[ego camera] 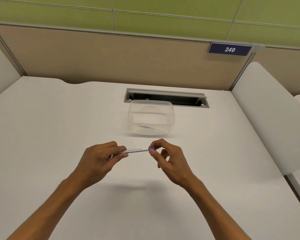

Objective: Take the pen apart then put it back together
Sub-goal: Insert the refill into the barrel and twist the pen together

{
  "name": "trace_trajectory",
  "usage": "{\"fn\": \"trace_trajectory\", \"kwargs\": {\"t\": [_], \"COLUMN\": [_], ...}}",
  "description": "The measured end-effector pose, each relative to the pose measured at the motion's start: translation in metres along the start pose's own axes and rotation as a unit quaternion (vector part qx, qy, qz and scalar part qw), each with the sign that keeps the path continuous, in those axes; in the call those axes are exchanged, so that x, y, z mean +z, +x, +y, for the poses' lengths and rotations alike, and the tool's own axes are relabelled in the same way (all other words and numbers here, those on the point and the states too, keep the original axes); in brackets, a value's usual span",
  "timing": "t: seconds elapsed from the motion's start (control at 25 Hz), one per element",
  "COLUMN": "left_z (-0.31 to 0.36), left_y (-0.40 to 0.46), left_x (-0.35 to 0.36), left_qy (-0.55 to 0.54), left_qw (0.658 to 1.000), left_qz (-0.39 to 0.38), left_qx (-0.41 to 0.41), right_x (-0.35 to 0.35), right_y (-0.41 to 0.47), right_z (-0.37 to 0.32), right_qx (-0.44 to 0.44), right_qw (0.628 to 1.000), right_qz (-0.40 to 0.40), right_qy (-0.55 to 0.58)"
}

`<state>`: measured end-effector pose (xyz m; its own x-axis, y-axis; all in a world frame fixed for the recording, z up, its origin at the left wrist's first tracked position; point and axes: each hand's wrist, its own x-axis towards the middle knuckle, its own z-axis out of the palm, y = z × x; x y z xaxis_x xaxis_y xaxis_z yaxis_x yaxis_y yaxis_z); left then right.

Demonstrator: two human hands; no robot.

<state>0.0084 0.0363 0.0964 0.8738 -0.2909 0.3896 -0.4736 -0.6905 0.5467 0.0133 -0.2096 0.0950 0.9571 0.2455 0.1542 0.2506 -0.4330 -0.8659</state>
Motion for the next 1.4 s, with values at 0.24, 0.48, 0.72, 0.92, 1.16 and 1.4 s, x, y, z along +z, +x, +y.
{"fn": "trace_trajectory", "kwargs": {"t": [0.24,0.48,0.72,0.92,1.16,1.4], "left_z": [0.006,0.011,0.007,0.009,0.017,0.018], "left_y": [0.001,0.002,0.005,0.005,0.006,0.008], "left_x": [-0.001,-0.001,-0.006,-0.006,-0.008,-0.010], "left_qy": [-0.004,0.013,0.011,0.002,0.028,0.060], "left_qw": [1.000,1.000,1.000,1.000,0.998,0.996], "left_qz": [0.004,0.003,0.014,0.019,0.024,0.016], "left_qx": [0.011,0.023,0.021,0.019,0.041,0.058], "right_x": [0.004,0.006,0.001,0.002,0.005,0.006], "right_y": [0.003,0.005,0.000,0.001,0.002,0.006], "right_z": [0.001,-0.001,0.000,0.001,-0.007,-0.009], "right_qx": [0.015,0.055,-0.038,-0.071,0.001,0.073], "right_qw": [1.000,0.994,0.998,0.993,0.999,0.991], "right_qz": [-0.001,0.007,0.037,0.052,0.030,0.004], "right_qy": [0.010,0.090,-0.028,-0.074,0.016,0.113]}}
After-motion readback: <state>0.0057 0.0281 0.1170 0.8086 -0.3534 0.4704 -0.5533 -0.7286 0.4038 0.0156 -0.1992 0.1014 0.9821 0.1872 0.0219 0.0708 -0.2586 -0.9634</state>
